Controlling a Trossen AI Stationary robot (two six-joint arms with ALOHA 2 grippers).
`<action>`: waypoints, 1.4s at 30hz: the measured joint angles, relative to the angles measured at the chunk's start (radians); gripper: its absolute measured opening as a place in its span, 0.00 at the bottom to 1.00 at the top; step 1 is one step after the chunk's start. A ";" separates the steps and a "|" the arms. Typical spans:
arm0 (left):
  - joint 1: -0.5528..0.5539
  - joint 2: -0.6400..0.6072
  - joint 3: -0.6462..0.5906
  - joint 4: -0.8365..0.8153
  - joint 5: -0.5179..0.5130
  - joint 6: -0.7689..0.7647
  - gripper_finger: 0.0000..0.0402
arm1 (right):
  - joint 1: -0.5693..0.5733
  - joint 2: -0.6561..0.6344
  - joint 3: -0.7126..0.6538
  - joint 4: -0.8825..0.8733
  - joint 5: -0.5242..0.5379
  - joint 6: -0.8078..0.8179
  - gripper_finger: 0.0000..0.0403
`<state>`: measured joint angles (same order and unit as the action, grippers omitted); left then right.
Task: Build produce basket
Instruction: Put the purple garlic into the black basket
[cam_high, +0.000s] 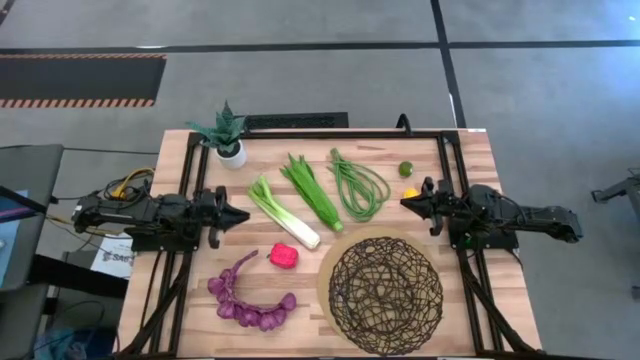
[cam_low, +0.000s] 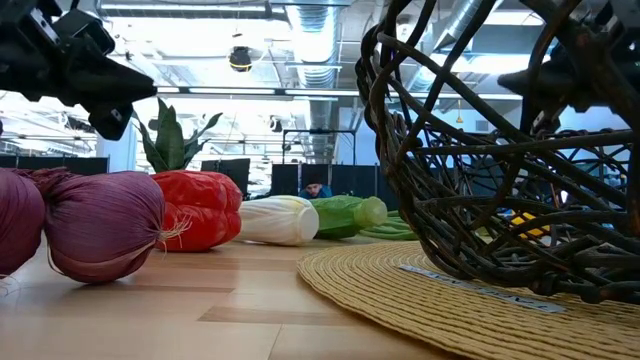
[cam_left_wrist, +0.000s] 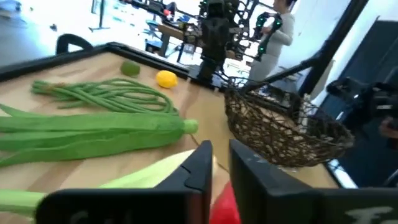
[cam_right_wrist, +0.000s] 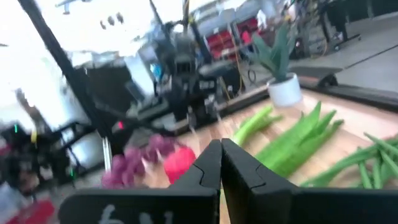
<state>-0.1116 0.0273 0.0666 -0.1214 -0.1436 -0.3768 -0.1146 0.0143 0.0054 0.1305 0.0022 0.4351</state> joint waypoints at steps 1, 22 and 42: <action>-0.001 0.000 0.000 0.010 0.000 -0.007 0.15 | 0.000 0.000 0.002 0.014 0.008 0.008 0.08; -0.031 0.258 0.397 -0.247 0.044 -0.008 0.26 | 0.000 0.000 0.021 0.065 0.052 0.010 0.32; -0.086 1.009 0.496 -0.577 0.305 -0.631 0.38 | 0.053 0.000 0.023 0.065 0.021 0.011 0.36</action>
<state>-0.1976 1.0363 0.5629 -0.6987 0.1611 -1.0073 -0.0616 0.0147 0.0280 0.1951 0.0231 0.4465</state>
